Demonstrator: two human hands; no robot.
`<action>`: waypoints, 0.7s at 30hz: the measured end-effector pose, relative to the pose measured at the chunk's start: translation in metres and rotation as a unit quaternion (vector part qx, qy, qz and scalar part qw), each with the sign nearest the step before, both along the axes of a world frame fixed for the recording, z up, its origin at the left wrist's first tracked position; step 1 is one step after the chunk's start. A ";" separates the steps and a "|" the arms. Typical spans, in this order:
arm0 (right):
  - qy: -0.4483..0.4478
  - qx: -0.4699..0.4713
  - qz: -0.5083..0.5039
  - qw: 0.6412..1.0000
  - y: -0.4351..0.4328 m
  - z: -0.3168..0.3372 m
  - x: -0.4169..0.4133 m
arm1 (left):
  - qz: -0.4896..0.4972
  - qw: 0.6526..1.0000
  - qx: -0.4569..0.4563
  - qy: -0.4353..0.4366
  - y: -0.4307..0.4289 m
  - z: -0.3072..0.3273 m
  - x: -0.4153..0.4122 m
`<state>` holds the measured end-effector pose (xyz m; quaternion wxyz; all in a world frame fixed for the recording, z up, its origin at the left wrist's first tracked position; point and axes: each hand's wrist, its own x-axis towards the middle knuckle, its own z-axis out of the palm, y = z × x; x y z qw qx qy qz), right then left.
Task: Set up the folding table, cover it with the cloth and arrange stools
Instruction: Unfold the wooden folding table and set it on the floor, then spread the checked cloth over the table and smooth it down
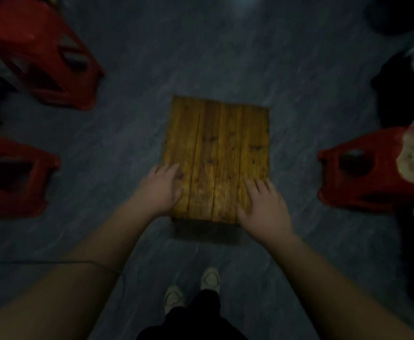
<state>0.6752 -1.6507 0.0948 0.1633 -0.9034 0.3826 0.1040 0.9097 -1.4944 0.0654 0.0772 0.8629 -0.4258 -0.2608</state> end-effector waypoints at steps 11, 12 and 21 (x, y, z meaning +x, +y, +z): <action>-0.101 -0.039 0.101 0.989 0.082 0.183 0.011 | 0.096 0.988 -0.055 -0.106 0.109 0.210 -0.041; -0.106 -0.035 0.115 0.987 0.090 0.192 0.019 | 0.124 0.986 -0.053 -0.097 0.124 0.215 -0.043; -0.131 -0.033 0.309 0.942 0.190 0.254 0.115 | 0.323 0.938 -0.011 -0.122 0.267 0.258 -0.050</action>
